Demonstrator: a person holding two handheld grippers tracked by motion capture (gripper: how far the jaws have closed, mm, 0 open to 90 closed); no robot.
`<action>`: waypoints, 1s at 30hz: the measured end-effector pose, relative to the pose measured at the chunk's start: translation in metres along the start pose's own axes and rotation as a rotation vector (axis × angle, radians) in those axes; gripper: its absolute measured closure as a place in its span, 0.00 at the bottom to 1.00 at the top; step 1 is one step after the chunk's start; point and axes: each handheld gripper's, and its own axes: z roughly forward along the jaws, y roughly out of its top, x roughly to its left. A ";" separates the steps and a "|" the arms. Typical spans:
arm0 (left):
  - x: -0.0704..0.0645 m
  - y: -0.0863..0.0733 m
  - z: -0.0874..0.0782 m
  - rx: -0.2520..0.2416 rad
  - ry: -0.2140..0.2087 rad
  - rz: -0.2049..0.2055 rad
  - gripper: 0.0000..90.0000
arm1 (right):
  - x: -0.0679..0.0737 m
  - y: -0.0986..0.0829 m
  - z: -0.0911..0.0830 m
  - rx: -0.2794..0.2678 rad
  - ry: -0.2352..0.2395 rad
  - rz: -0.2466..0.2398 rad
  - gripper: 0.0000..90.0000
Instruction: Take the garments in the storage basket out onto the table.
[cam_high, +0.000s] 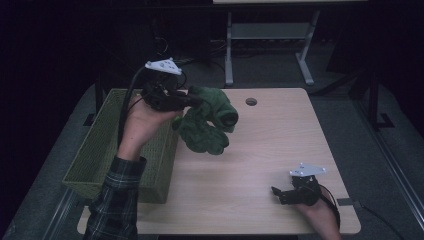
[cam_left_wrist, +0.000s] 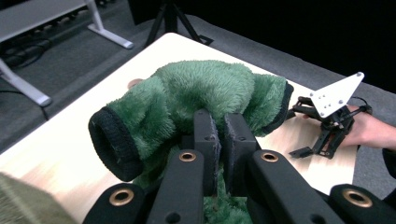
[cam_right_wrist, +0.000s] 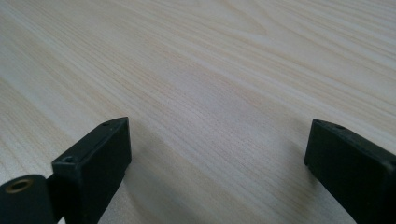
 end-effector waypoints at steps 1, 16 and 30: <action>-0.002 0.000 0.004 0.000 -0.009 -0.001 0.95 | 0.000 0.000 0.000 0.000 0.000 0.000 0.08; -0.030 -0.012 0.069 0.032 -0.102 -0.021 0.95 | 0.000 0.000 0.000 -0.002 -0.001 -0.003 0.08; -0.049 -0.042 0.140 0.090 -0.181 -0.069 0.95 | 0.000 0.000 0.000 -0.003 -0.001 -0.003 0.08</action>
